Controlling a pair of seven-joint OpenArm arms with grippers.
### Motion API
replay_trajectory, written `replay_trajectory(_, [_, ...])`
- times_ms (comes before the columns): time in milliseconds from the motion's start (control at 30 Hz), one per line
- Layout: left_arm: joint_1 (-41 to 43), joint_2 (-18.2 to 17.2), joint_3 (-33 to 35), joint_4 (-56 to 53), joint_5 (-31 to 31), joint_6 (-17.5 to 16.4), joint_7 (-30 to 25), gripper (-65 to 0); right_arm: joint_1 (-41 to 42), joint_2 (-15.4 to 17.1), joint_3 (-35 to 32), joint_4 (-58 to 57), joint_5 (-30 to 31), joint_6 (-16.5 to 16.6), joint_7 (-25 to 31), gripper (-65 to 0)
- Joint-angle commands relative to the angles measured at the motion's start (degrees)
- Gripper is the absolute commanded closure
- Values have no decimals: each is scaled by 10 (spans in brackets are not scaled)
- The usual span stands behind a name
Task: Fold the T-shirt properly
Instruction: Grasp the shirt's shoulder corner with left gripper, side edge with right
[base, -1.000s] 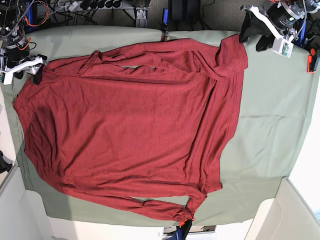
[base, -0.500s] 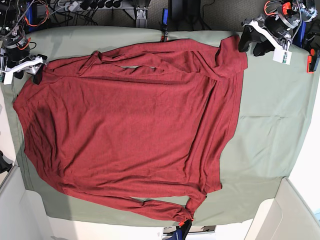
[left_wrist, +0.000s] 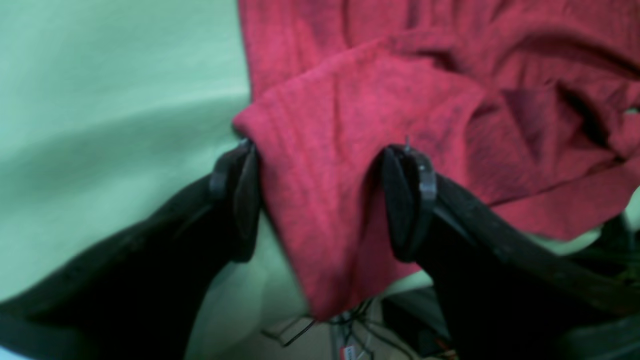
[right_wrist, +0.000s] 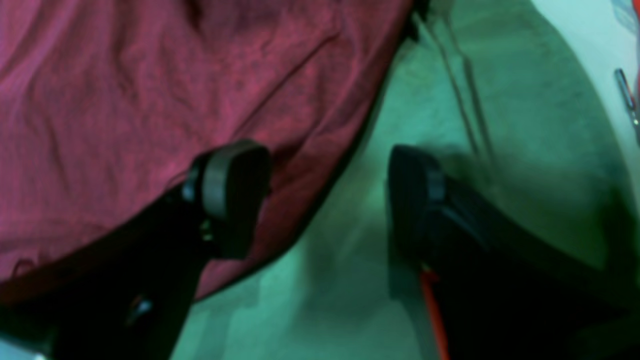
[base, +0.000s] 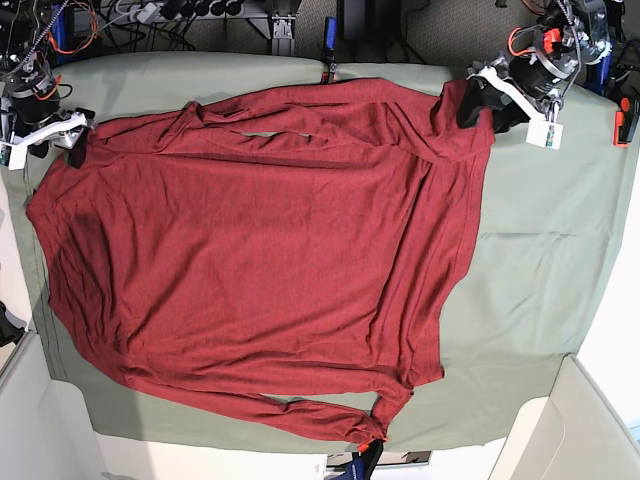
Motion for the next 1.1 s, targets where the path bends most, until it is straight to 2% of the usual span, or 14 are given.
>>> replay_trajectory(0, [5, -4, 6, 3, 3, -16, 9, -404, -2, 6, 3, 7, 4, 10, -7, -407])
replay_trajectory(67, [5, -4, 12, 4, 2, -41, 9, -399, -2, 6, 3, 9, 12, 25, -10, -398])
replay_trajectory(100, [5, -4, 12, 7, 2, -47, 9, -370, -2, 6, 3, 9, 15, 31, -10, -372])
replay_trajectory(233, [5, -5, 11, 14, 4, -47, 9, -117, -2, 6, 3, 9, 14, 37, -10, -156])
replay_trajectory(333, [5, -5, 11, 14, 5, -47, 9, -32, -1, 6, 3, 9, 16, 37, -7, -25])
replay_trajectory(367, [5, -5, 11, 14, 5, -47, 9, -10, -1, 6, 3, 9, 16, 37, -6, 0])
replay_trajectory(500, [5, -4, 6, 14, 5, -51, 9, 0, -1, 6, 4, 9, 3, 39, -6, 0])
replay_trajectory(567, [5, -5, -8, 17, 1, -59, 29, 0, -2, 6, 6, 10, -10, 63, -6, 0])
replay_trajectory(633, [7, -5, -29, 29, -29, -59, 71, 0, -2, 6, 12, 12, -10, 80, -10, 0])
replay_trajectory(700, [15, -5, -59, 47, -78, -59, 93, 0, -2, 6, 21, 18, -10, 80, -16, 0])
replay_trajectory(767, [30, -5, -90, 70, -112, -59, 94, 0, -2, 6, 37, 28, -5, 80, -26, 0])
replay_trajectory(867, [49, -5, -119, 112, -127, -59, 97, 0, -2, 6, 70, 44, 21, 80, -38, 0])
replay_trajectory(1067, [60, -5, -123, 176, -132, -59, 92, 0, 0, 6, 115, 48, 59, 104, -41, 0])
